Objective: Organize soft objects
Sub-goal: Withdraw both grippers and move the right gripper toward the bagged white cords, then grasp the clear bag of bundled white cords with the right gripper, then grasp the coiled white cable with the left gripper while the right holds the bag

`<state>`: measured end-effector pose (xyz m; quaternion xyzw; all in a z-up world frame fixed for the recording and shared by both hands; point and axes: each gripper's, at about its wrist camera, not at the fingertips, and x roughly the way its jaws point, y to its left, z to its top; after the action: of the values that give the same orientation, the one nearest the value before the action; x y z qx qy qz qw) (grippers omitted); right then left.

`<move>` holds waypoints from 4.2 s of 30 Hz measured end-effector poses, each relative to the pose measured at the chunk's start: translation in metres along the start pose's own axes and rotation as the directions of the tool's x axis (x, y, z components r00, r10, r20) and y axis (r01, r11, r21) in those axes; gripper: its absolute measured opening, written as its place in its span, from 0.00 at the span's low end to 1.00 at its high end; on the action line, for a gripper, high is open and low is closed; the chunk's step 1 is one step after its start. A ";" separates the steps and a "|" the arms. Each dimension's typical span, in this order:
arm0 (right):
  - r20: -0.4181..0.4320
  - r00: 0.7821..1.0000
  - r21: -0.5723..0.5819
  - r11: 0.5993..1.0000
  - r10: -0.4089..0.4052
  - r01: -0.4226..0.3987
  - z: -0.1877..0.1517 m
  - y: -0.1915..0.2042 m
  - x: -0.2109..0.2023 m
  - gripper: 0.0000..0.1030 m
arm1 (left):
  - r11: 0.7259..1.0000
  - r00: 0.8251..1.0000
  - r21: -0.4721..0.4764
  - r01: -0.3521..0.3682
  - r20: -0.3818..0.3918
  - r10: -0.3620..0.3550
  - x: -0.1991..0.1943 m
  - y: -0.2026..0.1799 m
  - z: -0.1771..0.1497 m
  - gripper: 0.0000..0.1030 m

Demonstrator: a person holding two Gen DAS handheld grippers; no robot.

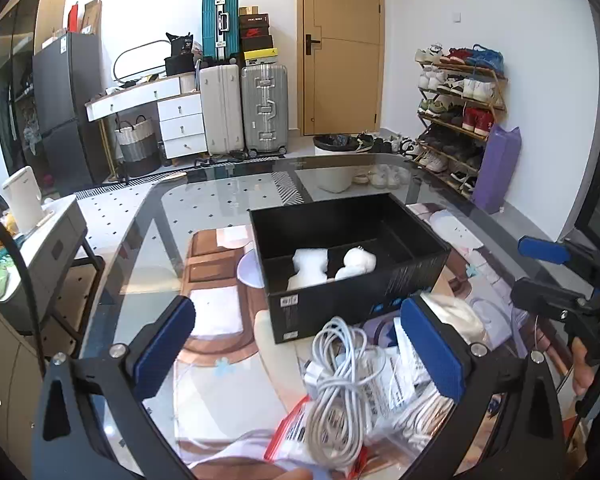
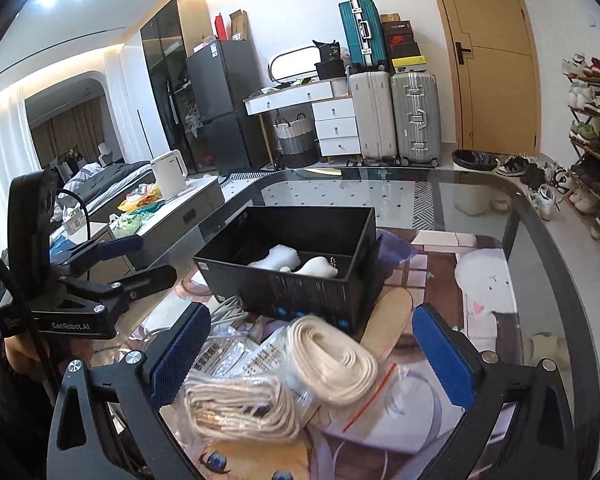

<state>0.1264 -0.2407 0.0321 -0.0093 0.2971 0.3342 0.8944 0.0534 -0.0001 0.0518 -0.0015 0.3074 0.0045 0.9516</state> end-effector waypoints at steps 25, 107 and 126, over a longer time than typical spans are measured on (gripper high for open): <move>-0.090 0.996 0.004 1.000 0.007 -0.007 -0.041 0.031 0.003 0.99 | 0.999 0.999 0.040 -0.032 -0.030 0.033 -0.015 -0.002 -0.042 1.00; -0.253 0.962 -0.104 0.986 0.103 -0.133 -0.076 0.054 0.041 0.52 | 1.000 0.997 0.015 -0.027 -0.073 0.028 0.010 0.002 -0.063 1.00; -0.263 0.932 0.058 0.968 0.250 -0.243 -0.078 0.042 0.051 0.62 | 1.000 0.995 0.031 -0.001 -0.095 0.004 0.016 -0.007 -0.066 1.00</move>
<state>0.0905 -0.1943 -0.0517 -0.0059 0.4183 0.4355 0.7971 0.0278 -0.0071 -0.0108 0.0134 0.3526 0.0010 0.9357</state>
